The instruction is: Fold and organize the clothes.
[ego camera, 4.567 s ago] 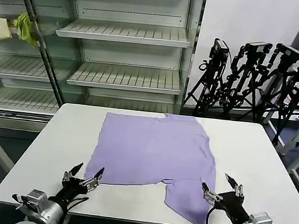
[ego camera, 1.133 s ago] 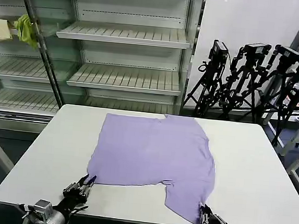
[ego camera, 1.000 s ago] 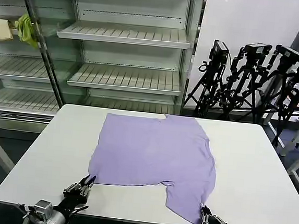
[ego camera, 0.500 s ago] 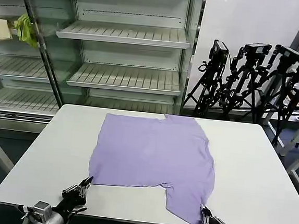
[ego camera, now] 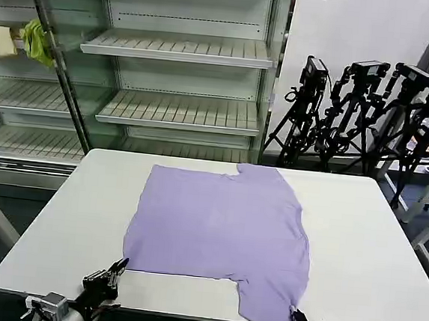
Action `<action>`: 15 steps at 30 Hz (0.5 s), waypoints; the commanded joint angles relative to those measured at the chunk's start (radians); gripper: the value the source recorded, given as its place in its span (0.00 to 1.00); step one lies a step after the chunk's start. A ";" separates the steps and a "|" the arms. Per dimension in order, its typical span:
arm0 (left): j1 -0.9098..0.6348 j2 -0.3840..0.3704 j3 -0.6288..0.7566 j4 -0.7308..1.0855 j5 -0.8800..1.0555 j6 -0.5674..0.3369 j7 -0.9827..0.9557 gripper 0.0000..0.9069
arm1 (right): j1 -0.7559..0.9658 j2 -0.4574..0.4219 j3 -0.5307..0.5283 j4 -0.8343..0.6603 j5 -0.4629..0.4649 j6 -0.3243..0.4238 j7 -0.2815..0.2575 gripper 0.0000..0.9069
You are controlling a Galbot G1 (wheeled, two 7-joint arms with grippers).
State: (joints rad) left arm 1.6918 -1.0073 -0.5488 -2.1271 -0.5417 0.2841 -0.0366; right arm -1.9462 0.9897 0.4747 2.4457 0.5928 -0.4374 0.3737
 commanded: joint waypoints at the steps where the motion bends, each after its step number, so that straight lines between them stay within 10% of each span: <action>1: 0.045 0.011 -0.019 -0.096 -0.003 0.000 -0.003 0.01 | -0.041 -0.008 0.010 0.093 -0.001 0.004 0.013 0.00; 15: -0.111 0.020 -0.013 -0.055 -0.053 0.016 -0.009 0.01 | 0.201 -0.014 0.068 0.066 0.113 -0.038 0.055 0.00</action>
State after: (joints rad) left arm 1.6625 -0.9883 -0.5668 -2.1894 -0.5669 0.2984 -0.0465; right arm -1.8596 0.9785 0.5208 2.5131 0.6623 -0.4682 0.4165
